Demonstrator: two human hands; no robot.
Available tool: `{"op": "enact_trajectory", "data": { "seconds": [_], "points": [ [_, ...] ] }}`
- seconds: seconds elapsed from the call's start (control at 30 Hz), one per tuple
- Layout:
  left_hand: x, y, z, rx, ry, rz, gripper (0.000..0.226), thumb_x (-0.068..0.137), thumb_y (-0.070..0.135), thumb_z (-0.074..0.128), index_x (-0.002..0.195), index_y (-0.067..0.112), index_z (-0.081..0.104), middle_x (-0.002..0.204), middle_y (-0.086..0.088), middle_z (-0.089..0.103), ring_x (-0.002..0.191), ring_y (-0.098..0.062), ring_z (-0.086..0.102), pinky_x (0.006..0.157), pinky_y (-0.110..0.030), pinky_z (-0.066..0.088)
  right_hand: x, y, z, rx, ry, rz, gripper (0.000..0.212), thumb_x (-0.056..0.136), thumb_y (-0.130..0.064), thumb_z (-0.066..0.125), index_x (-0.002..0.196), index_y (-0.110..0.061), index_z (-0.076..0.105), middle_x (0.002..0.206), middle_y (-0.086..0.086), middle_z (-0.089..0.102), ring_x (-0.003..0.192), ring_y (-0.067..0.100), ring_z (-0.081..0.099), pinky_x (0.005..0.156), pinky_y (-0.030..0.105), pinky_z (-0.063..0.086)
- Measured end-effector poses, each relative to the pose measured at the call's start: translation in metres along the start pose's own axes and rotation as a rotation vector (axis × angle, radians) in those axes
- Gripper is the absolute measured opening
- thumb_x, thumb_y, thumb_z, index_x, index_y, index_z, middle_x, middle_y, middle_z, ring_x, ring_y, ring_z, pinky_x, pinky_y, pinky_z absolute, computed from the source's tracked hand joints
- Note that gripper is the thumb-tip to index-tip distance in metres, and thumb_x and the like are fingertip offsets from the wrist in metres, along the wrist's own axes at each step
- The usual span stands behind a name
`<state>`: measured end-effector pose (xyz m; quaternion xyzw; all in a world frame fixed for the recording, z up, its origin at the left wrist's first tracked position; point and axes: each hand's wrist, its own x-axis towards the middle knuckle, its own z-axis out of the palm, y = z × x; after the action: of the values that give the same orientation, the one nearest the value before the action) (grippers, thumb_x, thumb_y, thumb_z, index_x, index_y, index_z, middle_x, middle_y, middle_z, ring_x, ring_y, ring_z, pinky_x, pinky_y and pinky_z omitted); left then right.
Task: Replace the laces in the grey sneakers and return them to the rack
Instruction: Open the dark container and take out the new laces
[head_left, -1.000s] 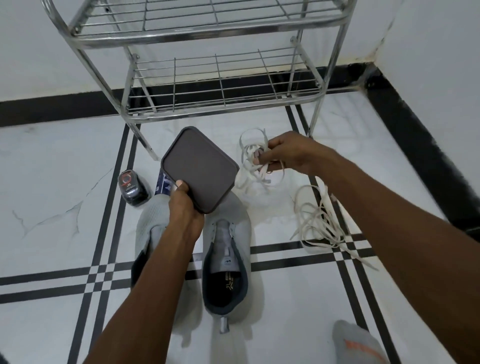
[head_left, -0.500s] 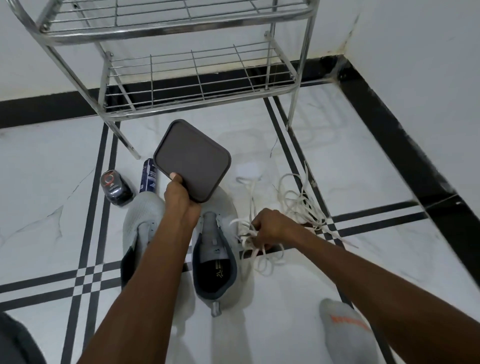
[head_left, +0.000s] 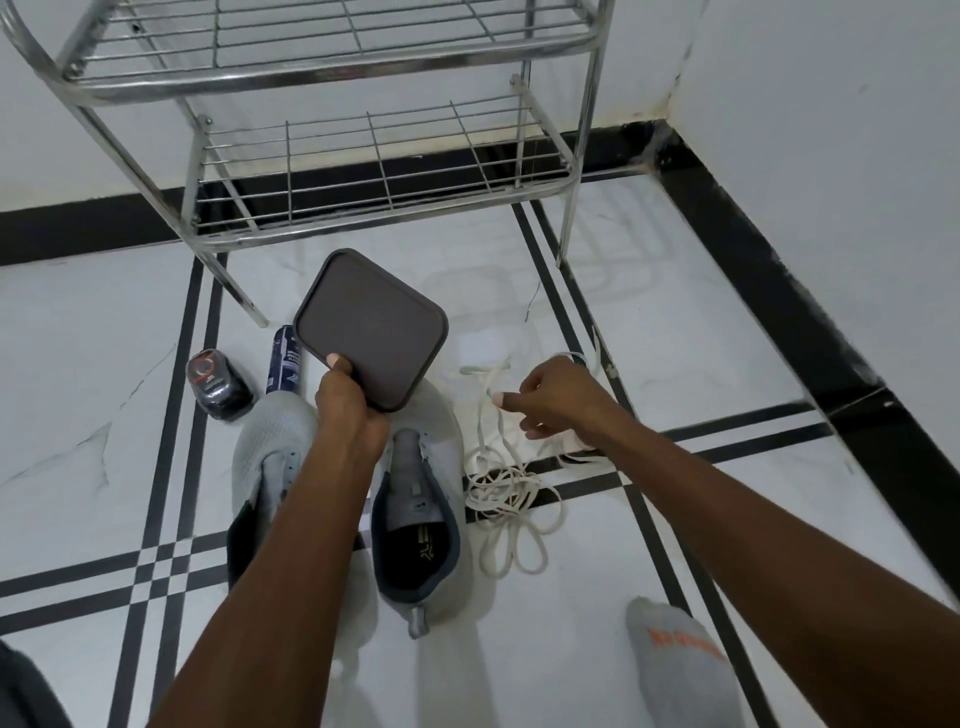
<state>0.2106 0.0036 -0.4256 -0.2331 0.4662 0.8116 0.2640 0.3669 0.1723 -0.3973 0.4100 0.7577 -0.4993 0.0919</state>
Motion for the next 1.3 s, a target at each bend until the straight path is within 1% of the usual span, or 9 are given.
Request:
{"op": "enact_trajectory", "data": {
  "seconds": [0.07,0.23,0.47,0.6,0.83,1.03,1.1,1.17,1.3],
  "points": [
    [0.000,0.001,-0.001,-0.001,0.002,0.000,0.035,0.111,0.032,0.040,0.136,0.020,0.061,0.127,-0.001,0.071,0.111,-0.024,0.070,0.066,-0.040,0.062,0.003,0.001,0.013,0.124,-0.025,0.046,0.037,0.084,-0.035,0.082,0.074,-0.008,0.059,0.061,0.008,0.068,0.073,0.027,0.077,0.081,0.043,0.063],
    [-0.004,0.001,-0.004,0.014,-0.001,0.013,0.029,0.112,0.031,0.037,0.116,0.022,0.065,0.113,0.002,0.072,0.100,-0.019,0.070,0.059,-0.036,0.061,0.001,0.000,0.034,0.419,-0.141,0.044,0.027,0.092,-0.021,0.075,0.106,0.000,0.067,0.113,0.019,0.072,0.080,0.019,0.075,0.057,0.024,0.054],
    [-0.004,0.001,-0.011,-0.007,0.008,-0.015,0.033,0.112,0.032,0.035,0.108,0.022,0.066,0.105,0.000,0.073,0.090,-0.021,0.071,0.051,-0.040,0.060,-0.018,-0.005,0.008,0.230,-0.434,0.039,0.019,0.094,-0.010,0.070,0.106,0.004,0.074,0.093,0.006,0.079,0.076,0.012,0.075,0.058,0.019,0.048],
    [-0.006,-0.001,-0.007,0.004,0.003,-0.023,0.032,0.112,0.033,0.036,0.109,0.021,0.066,0.104,0.001,0.074,0.091,-0.019,0.072,0.074,-0.047,0.063,-0.030,0.007,0.016,0.080,-0.541,0.187,0.011,0.094,-0.004,0.068,0.100,0.006,0.071,0.083,0.013,0.075,0.056,0.007,0.062,0.058,0.017,0.049],
    [-0.005,-0.003,-0.005,0.022,0.012,-0.009,0.032,0.112,0.031,0.038,0.129,0.018,0.062,0.107,0.000,0.073,0.089,-0.020,0.072,0.053,-0.038,0.060,-0.040,0.018,0.005,-0.021,-0.685,0.253,0.027,0.085,-0.006,0.079,0.106,0.009,0.072,0.104,0.024,0.074,0.103,0.029,0.070,0.077,0.022,0.061],
    [-0.004,-0.009,-0.005,0.061,0.000,-0.001,0.027,0.112,0.031,0.039,0.121,0.022,0.062,0.103,0.003,0.073,0.093,-0.019,0.071,0.076,-0.047,0.061,-0.020,0.020,-0.044,-0.162,-0.282,0.134,0.030,0.085,-0.023,0.081,0.103,0.000,0.075,0.086,0.009,0.079,0.076,0.016,0.068,0.065,0.023,0.048],
    [-0.004,-0.010,-0.005,0.077,-0.003,0.005,0.028,0.111,0.032,0.039,0.124,0.022,0.061,0.107,0.003,0.073,0.096,-0.019,0.072,0.076,-0.046,0.061,-0.005,0.030,-0.057,-0.379,-0.028,0.018,0.033,0.080,-0.028,0.085,0.102,-0.005,0.077,0.097,0.009,0.078,0.089,0.021,0.073,0.076,0.030,0.055],
    [-0.002,-0.011,-0.007,0.103,-0.001,0.009,0.029,0.111,0.033,0.040,0.127,0.021,0.061,0.114,0.001,0.073,0.102,-0.021,0.072,0.078,-0.045,0.061,0.007,0.044,-0.059,-0.496,0.123,-0.005,0.066,0.073,-0.038,0.089,0.129,-0.011,0.066,0.130,0.014,0.062,0.115,0.029,0.064,0.096,0.037,0.053],
    [-0.001,-0.014,-0.009,0.127,-0.011,0.007,0.028,0.111,0.033,0.041,0.124,0.020,0.063,0.125,-0.001,0.072,0.108,-0.021,0.071,0.094,-0.048,0.059,0.025,0.065,-0.047,-0.555,0.027,0.088,0.131,0.064,-0.057,0.089,0.161,-0.029,0.006,0.157,0.022,0.013,0.147,0.041,0.027,0.117,0.049,0.035]
  ]
}}
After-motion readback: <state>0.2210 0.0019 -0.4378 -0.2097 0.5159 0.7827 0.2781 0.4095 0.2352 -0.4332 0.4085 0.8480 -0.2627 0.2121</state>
